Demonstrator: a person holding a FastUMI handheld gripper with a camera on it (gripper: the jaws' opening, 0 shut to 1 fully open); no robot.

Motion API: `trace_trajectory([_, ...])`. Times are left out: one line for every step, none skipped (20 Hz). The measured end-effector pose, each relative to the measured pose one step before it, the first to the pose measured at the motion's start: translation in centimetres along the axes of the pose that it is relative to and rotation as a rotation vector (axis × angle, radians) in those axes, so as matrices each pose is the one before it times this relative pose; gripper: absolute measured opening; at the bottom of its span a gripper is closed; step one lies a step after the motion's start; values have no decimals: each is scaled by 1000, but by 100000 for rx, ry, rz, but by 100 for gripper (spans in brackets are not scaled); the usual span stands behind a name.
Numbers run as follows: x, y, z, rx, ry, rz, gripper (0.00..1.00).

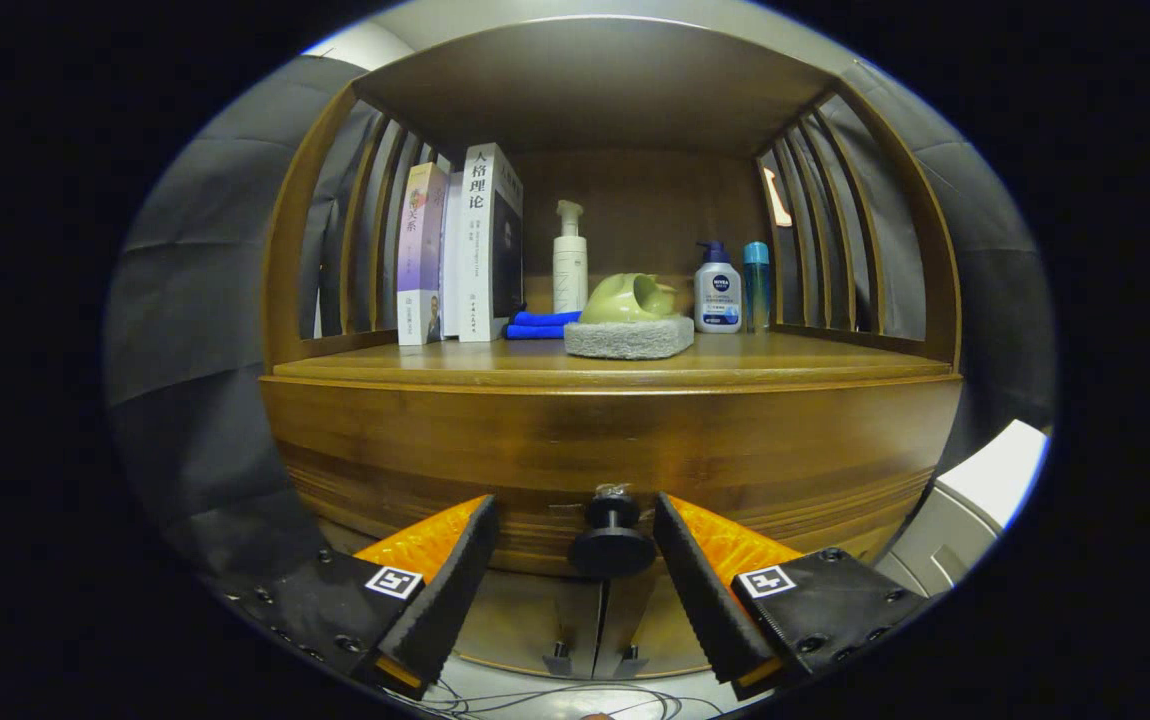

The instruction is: Pull open the drawer, take out the items inside it, and place them on the countertop above the cabinet.

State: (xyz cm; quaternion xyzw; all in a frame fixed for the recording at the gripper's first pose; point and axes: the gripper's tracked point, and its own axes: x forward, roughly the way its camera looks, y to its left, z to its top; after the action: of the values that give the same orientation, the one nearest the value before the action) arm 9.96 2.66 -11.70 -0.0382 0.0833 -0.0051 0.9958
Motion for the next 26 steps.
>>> trace_trajectory([-962, 465, 559, -656, -1437, 2074, 99])
trace_trajectory([-1161, 243, 710, -707, -1352, 1155, 99])
trace_trajectory([-1600, -144, 825, -553, -1685, 93, 99])
trace_trajectory([-1706, -140, 1023, -348, -2313, 276, 99])
trace_trajectory([-1150, -152, 1275, -490, -3115, 213, 99])
trace_trajectory([-1179, -368, 1400, -865, -3200, -378, 99])
trace_trajectory([-1200, -429, 1652, -958, -3026, -849, 99])
trace_trajectory([-1105, -506, 1233, -209, -2001, -1468, 98])
trace_trajectory([-1178, -472, 1092, 971, -1917, -1115, 98])
trace_trajectory([-898, -298, 912, 2051, -1563, -169, 98])
trace_trajectory([-783, -104, 688, 2025, -1061, 346, 98])
trace_trajectory([-734, -372, 726, 1472, -487, -70, 98])
trace_trajectory([-653, -341, 600, 644, -406, -199, 98])
trace_trajectory([-705, -422, 495, 177, -626, -431, 98])
trace_trajectory([-500, -260, 392, -163, -922, -311, 98])
trace_trajectory([-667, -295, 298, -268, -797, -394, 98])
trace_trajectory([-290, -109, 90, -243, -847, -297, 98])
trace_trajectory([-287, -183, 210, -78, -680, -313, 98])
trace_trajectory([-57, 16, 279, 189, -217, -87, 98])
trace_trajectory([38, 40, 134, 682, -3, 371, 98])
trace_trajectory([337, 132, -223, 810, 305, 700, 98])
trace_trajectory([-29, 126, -189, 687, 543, 365, 98])
trace_trajectory([50, 60, -239, 511, 301, 51, 98])
trace_trajectory([16, 112, -156, -50, 302, 333, 98])
trace_trajectory([37, 81, -175, -662, 122, 23, 98])
trace_trajectory([-68, -123, -87, -483, 96, -428, 98])
